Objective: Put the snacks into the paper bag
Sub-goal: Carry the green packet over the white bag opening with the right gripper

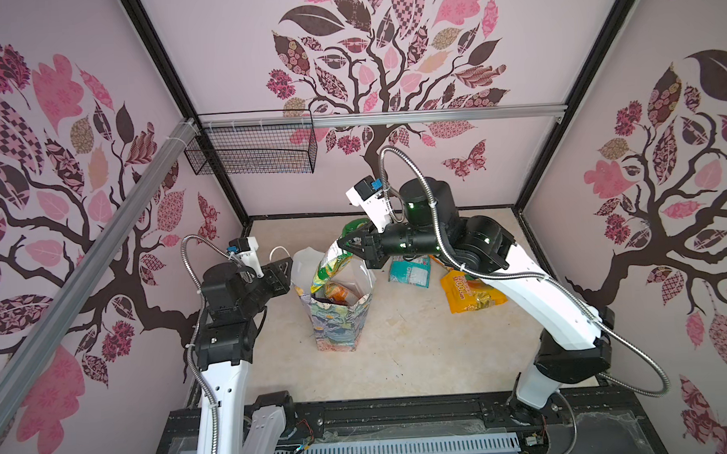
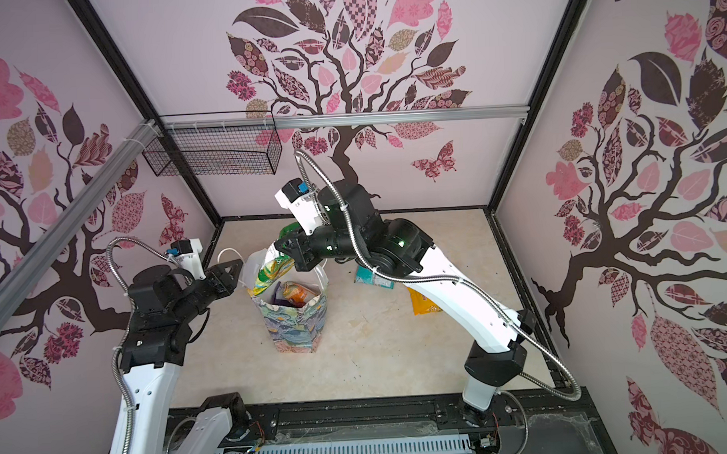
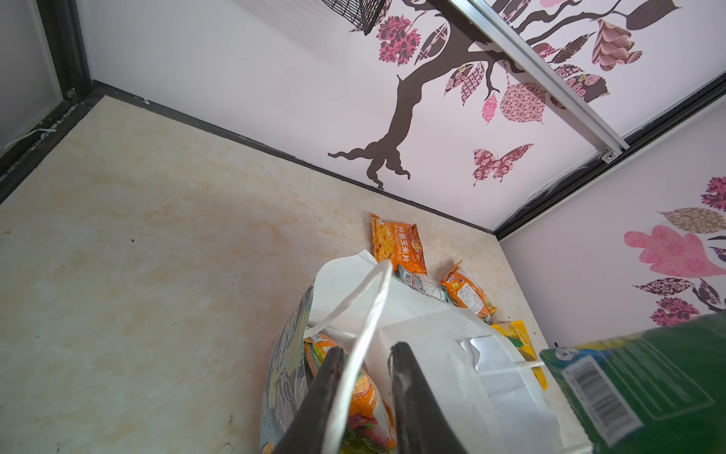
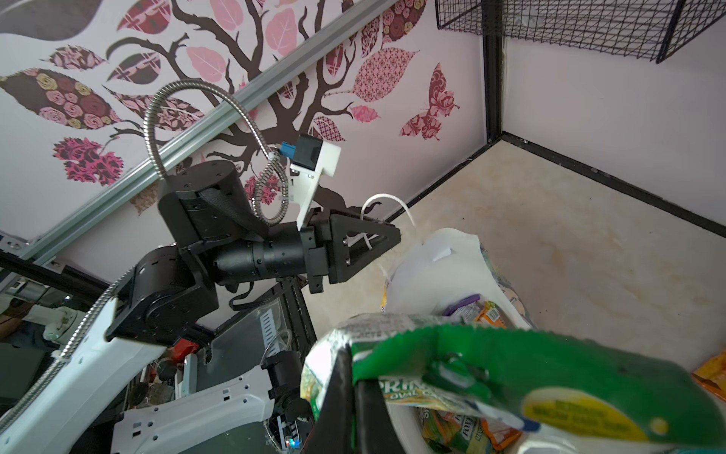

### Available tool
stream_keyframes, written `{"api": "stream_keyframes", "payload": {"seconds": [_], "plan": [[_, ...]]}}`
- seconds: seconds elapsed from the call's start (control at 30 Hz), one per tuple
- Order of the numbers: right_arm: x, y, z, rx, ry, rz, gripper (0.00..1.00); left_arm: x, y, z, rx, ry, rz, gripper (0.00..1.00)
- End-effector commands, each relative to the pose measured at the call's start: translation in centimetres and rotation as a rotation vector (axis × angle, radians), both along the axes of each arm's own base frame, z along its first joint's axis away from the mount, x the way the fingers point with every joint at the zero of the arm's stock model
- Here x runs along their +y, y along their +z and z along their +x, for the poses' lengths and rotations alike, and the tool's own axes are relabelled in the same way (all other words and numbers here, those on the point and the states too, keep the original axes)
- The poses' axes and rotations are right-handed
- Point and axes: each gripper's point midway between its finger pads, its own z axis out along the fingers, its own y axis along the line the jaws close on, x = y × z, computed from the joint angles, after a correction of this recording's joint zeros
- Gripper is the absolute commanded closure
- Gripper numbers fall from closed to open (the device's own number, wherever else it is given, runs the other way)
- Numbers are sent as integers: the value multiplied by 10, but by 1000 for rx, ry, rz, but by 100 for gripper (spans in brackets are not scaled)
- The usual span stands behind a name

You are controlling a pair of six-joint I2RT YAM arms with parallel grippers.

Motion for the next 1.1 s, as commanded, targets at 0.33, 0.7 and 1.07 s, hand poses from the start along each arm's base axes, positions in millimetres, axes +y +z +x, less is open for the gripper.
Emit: {"api": "stream_keyframes", "payload": {"seconds": [0.33, 0.7, 1.07], "plan": [[26, -17, 18, -36, 13, -72, 100, 3, -1, -1, -16, 13, 7, 79], [35, -40, 29, -30, -1, -139, 100, 3, 0, -1, -19, 12, 4, 78], [20, -55, 47, -95, -89, -248, 100, 3, -1, -1, -18, 12, 2, 78]]}}
